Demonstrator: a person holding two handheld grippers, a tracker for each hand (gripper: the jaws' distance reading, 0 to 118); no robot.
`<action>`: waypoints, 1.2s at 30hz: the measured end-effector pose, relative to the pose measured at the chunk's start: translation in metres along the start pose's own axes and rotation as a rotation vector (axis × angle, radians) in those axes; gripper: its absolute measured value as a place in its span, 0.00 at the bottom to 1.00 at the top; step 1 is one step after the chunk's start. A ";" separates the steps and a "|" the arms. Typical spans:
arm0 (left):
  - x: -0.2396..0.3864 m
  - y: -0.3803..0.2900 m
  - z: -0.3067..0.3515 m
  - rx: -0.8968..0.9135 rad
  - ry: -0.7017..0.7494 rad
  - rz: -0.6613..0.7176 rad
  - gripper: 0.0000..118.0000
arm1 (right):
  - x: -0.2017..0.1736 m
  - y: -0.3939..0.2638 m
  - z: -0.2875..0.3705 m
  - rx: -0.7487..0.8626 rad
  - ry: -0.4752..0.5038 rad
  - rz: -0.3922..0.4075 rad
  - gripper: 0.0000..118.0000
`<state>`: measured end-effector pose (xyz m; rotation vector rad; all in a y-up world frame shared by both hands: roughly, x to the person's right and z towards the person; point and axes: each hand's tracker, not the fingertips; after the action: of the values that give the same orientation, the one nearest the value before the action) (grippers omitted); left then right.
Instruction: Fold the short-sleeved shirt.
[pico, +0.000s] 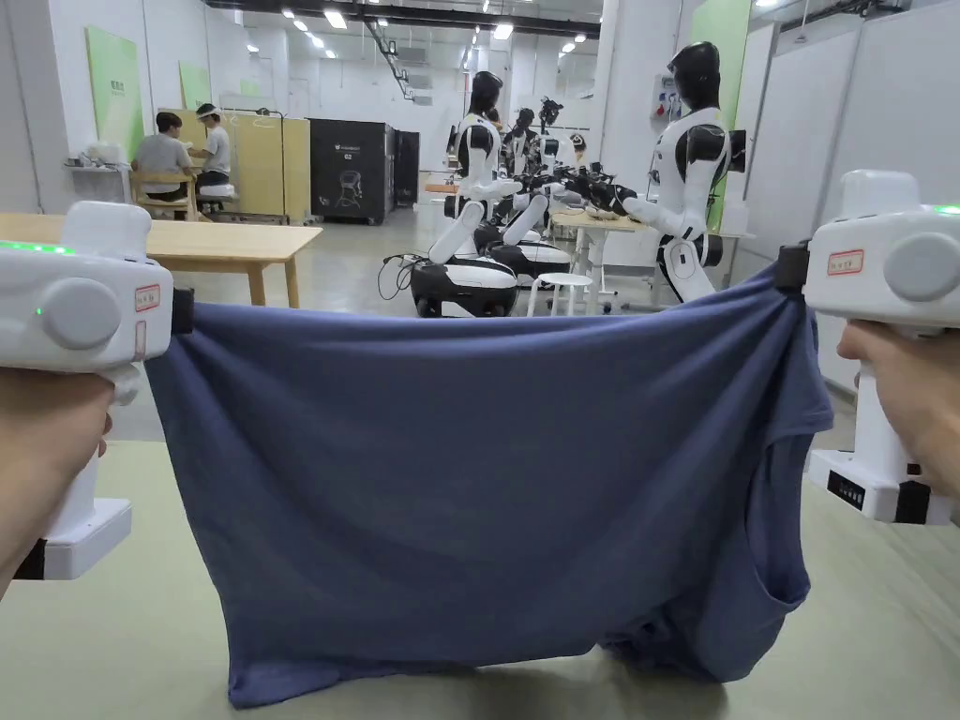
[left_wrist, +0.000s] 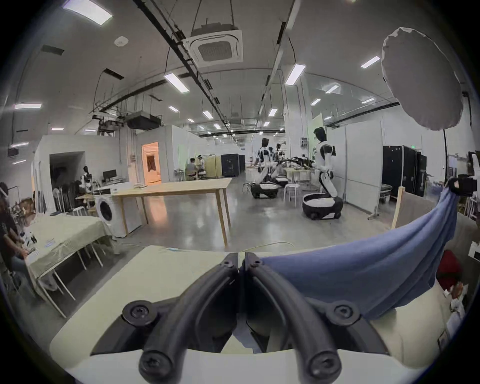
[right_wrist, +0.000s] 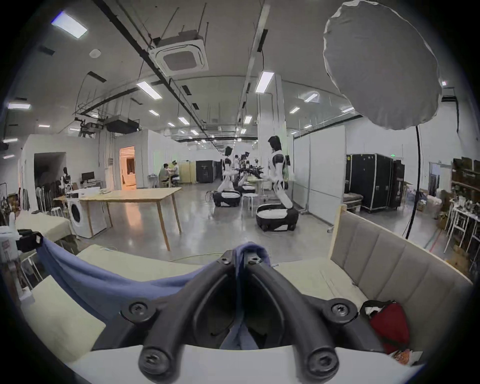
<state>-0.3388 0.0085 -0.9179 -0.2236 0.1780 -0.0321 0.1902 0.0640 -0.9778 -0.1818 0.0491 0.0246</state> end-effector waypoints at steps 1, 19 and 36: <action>0.000 -0.003 0.006 0.001 -0.004 0.004 0.00 | 0.002 -0.002 0.007 0.000 0.004 0.000 0.04; 0.007 -0.246 0.284 -0.265 -0.198 0.066 0.00 | 0.045 -0.284 0.272 -0.302 0.131 0.070 0.04; 0.030 -0.318 0.385 -0.204 -0.230 -0.035 0.99 | 0.035 -0.367 0.369 -0.197 0.134 -0.070 0.99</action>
<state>-0.2442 -0.2194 -0.4821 -0.4319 -0.0528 -0.0226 0.2530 -0.2289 -0.5508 -0.3817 0.1742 -0.0525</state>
